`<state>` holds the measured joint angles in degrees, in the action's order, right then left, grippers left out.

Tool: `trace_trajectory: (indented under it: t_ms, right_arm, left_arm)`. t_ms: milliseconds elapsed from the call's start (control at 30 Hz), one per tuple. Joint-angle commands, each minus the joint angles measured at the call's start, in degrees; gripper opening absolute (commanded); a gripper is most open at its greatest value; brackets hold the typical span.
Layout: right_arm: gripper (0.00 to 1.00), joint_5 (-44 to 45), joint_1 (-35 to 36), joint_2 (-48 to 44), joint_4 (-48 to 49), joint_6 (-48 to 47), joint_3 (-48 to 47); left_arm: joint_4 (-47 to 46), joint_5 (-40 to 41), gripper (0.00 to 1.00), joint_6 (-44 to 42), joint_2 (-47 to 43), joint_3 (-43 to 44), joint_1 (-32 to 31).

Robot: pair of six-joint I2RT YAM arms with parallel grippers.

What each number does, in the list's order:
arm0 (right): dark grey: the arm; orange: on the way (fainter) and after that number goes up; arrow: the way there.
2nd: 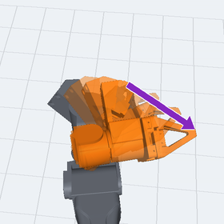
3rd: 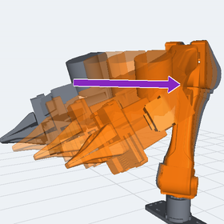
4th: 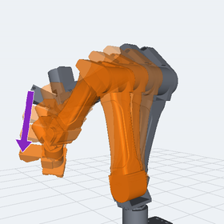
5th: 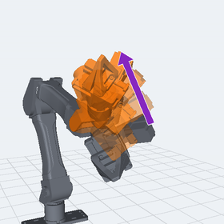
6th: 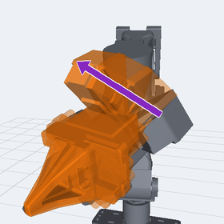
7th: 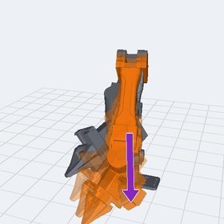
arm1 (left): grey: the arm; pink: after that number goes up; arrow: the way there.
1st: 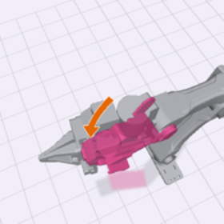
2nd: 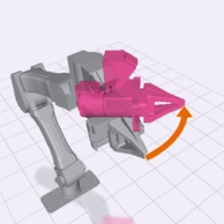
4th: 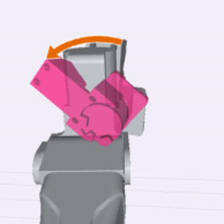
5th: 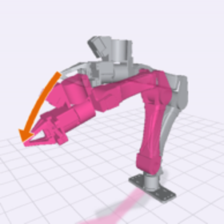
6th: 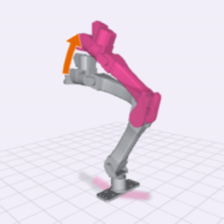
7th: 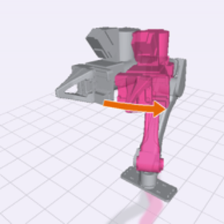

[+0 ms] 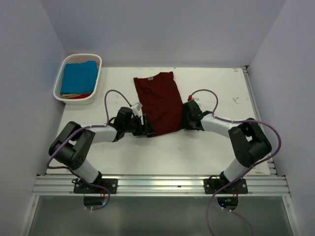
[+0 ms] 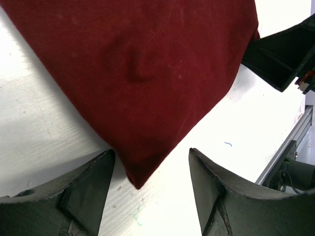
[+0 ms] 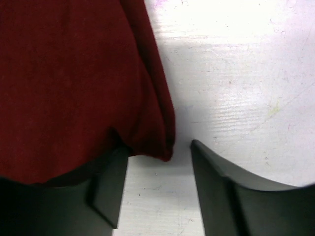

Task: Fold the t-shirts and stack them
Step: Grab one side of the 2/3 rectangular tshirt with both arms

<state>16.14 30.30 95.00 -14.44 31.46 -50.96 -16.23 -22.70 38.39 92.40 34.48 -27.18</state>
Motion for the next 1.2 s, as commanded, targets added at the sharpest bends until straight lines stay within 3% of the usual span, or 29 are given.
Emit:
trace_trajectory:
  t_ms: [0,167,267,500,733,967,1167]
  right_arm:
    - [0.62,-1.5,-0.2,-1.0,-1.6,-1.4,2.3]
    - [0.83,0.6,-0.2,-9.4,-4.5,-2.8,3.1]
    - [0.86,3.9,-0.2,-10.3,-6.4,-4.1,1.1]
    - [0.80,0.8,-1.6,-7.4,-4.8,-4.1,-2.5]
    - [0.72,-19.9,-10.7,-6.0,5.0,-0.1,1.7]
    - [0.73,-31.2,-18.1,-7.6,4.5,3.7,3.8]
    - [0.69,-37.7,-19.2,-8.3,5.1,7.1,6.3]
  left_arm:
    - [13.4,9.6,0.71,-2.4,4.2,-3.8,0.1]
    - [14.2,10.9,0.76,-1.1,-1.2,-4.9,0.1]
    - [14.3,11.5,0.77,-0.7,-3.4,-5.3,0.1]
    - [12.7,10.9,0.76,-0.1,-2.0,-6.3,0.0]
    - [3.1,4.4,0.75,2.6,-1.3,-10.3,0.0]
    - [-2.3,-3.0,0.76,4.4,-0.4,-12.2,0.0]
    - [-2.1,-3.8,0.74,5.2,0.2,-12.6,0.0]
